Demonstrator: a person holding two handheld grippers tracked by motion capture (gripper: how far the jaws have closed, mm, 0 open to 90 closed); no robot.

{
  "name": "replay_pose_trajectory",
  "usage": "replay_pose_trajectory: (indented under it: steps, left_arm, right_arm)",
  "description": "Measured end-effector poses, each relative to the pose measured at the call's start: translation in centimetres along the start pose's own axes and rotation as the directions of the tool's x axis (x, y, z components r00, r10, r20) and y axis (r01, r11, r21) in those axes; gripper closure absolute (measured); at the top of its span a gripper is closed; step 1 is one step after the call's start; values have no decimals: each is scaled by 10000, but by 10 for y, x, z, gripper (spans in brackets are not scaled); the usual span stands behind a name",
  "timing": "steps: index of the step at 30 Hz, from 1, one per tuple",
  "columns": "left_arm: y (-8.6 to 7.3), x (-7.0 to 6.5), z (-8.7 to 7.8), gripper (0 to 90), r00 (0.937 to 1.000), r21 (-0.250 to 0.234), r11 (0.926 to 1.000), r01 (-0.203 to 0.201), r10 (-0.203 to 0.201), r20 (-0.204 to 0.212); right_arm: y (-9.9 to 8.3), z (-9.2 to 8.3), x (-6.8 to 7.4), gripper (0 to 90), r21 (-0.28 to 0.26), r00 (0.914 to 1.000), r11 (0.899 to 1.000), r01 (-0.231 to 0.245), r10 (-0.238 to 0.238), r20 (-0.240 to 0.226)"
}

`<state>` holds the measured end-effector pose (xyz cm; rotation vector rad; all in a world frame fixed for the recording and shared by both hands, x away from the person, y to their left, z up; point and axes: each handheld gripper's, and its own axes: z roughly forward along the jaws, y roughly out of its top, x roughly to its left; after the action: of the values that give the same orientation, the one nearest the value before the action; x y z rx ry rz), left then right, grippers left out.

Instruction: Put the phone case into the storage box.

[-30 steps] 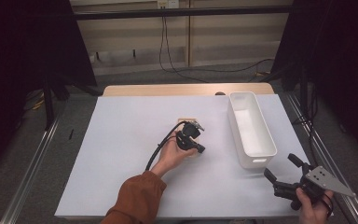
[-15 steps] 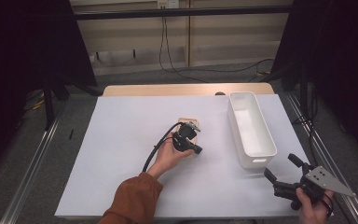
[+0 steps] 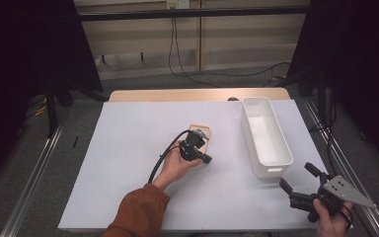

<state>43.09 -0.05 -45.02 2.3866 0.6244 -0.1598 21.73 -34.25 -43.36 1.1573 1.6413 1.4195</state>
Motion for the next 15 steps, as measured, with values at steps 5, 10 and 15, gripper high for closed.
replay_pose_trajectory:
  steps: [5, 10, 15]
  left_arm:
    - [-2, -1, -2, 900, 10000, 26, 10000, 33, -33, -75]
    - [-4, 1, -5, 900, 9999, 84, 9999, 141, -141, -28]
    - [-5, 1, -6, 900, 9999, 108, 9998, 145, -144, -76]
  right_arm:
    - [0, 0, 0, 0, 1, 10000, 10000, -10, 10, 3]
    - [0, 0, 0, 0, 6, 10000, 10000, -8, 8, -28]
    - [0, 0, 0, 0, 0, 10000, 10000, -39, 39, -28]
